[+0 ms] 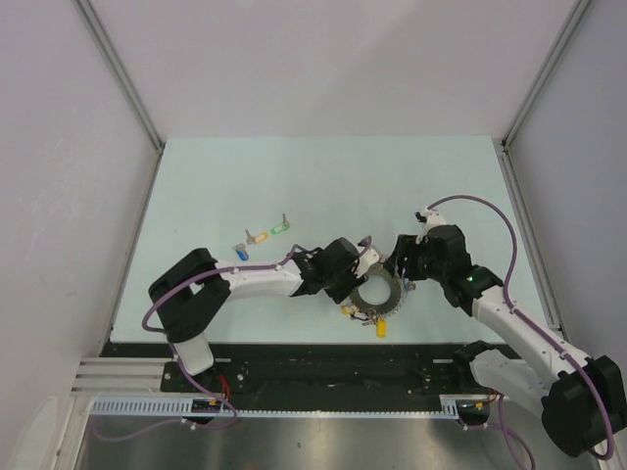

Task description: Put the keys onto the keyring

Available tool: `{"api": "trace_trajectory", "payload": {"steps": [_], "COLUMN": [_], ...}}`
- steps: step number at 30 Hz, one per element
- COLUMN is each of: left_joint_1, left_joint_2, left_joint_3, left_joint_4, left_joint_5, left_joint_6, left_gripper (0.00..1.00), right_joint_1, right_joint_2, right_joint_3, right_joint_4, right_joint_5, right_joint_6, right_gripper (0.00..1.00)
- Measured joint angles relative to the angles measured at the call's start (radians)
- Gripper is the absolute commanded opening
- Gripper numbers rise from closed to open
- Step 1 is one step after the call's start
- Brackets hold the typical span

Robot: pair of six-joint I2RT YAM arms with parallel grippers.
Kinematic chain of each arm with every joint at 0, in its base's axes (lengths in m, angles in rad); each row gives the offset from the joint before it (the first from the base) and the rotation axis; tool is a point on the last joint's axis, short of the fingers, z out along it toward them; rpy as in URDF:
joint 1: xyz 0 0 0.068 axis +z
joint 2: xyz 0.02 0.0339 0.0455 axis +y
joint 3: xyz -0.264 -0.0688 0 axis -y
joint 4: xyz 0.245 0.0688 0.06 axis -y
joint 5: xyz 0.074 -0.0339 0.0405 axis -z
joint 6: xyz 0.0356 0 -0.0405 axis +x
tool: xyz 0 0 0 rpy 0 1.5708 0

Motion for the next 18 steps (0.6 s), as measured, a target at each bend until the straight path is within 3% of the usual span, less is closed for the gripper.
{"api": "trace_trajectory", "payload": {"steps": [5,18], "left_joint_1": [0.0,-0.001], "left_joint_2": [0.02,0.032], "left_joint_3": [0.007,0.008], "left_joint_4": [0.002,0.006], "left_joint_5": [-0.001,0.0], "left_joint_6": [-0.002,0.002], "left_gripper": [0.45,0.43], "right_joint_1": [0.0,0.0], "right_joint_2": [0.0,0.009], "right_joint_3": [-0.002,-0.013], "right_joint_4": [0.0,0.002], "right_joint_5": [-0.001,-0.013], "right_joint_6": [0.0,-0.005], "right_gripper": [0.62,0.62]}}
